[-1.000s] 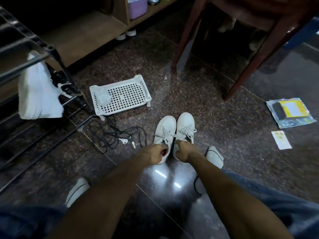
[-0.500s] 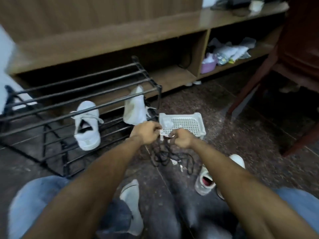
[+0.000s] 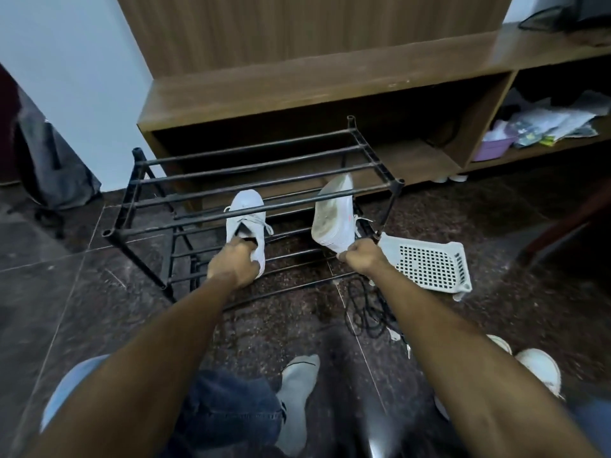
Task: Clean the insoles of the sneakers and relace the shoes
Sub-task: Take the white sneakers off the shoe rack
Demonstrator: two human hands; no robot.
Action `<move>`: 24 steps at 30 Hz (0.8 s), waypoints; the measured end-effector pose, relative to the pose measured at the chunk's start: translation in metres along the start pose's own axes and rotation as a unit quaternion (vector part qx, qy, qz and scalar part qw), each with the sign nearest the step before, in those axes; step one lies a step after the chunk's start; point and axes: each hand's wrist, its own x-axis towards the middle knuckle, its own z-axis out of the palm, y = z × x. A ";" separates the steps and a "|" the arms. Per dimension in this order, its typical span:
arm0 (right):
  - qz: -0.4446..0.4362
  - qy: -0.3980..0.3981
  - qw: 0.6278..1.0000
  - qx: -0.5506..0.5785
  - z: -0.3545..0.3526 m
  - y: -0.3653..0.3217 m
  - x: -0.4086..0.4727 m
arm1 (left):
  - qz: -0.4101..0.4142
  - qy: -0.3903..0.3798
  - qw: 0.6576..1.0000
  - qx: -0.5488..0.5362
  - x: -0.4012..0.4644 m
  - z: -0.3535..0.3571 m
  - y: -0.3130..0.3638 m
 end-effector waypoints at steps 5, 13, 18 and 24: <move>0.139 0.011 0.956 0.257 0.020 0.017 0.036 | 0.002 -0.036 0.995 0.088 0.024 0.014 0.000; 0.203 0.011 0.883 0.423 0.042 0.012 0.077 | -0.076 -0.078 0.987 0.121 0.055 0.023 0.011; 0.178 -0.022 0.877 0.446 0.043 0.010 0.083 | -0.057 -0.050 0.988 0.136 0.056 0.027 0.011; -0.102 0.002 0.961 0.259 0.034 -0.033 0.060 | -0.054 0.045 0.996 0.059 0.033 0.027 0.033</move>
